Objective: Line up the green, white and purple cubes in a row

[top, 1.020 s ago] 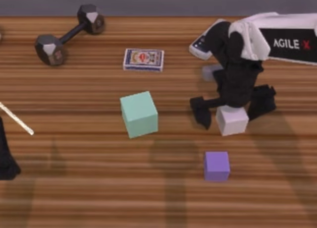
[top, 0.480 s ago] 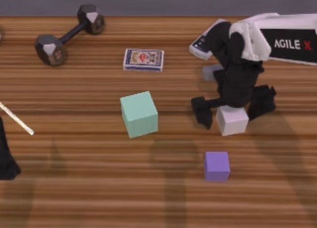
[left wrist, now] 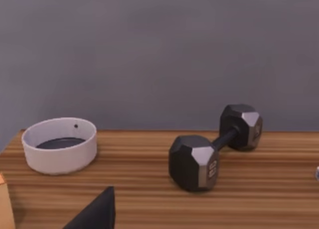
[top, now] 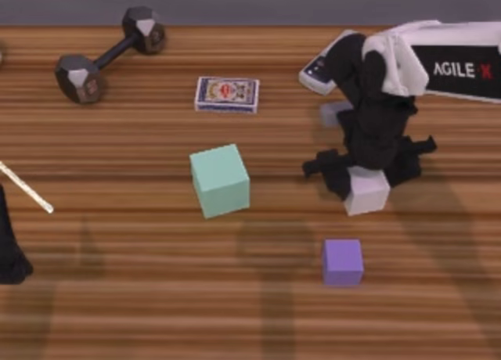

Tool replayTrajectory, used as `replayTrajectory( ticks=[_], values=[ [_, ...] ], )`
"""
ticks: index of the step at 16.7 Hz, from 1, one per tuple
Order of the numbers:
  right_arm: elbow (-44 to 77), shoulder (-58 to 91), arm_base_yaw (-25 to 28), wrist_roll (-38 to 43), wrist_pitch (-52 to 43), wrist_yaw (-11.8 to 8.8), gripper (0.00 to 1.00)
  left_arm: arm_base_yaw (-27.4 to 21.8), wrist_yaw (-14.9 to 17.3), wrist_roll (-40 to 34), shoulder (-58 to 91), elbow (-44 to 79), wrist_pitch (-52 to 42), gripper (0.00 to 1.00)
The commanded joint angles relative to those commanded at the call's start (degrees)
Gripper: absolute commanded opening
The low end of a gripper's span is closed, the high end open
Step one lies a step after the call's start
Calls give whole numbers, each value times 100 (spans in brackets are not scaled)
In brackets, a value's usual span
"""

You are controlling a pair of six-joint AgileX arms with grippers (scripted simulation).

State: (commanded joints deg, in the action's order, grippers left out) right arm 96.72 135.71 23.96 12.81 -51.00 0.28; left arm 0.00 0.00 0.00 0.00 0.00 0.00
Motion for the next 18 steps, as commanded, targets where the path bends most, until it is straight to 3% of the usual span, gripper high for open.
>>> replayTrajectory(
  ticks=[2,11,18],
  values=[
    [0,0,0,0,0,0,0,0,0,0,0,0,0,100],
    [46,-141,6,-15,-66,27,0,0,0,0,0,0,0,100],
    [701,-521,53,-28,-1135,19,0,0,0,0,0,0,0,100]
  ],
)
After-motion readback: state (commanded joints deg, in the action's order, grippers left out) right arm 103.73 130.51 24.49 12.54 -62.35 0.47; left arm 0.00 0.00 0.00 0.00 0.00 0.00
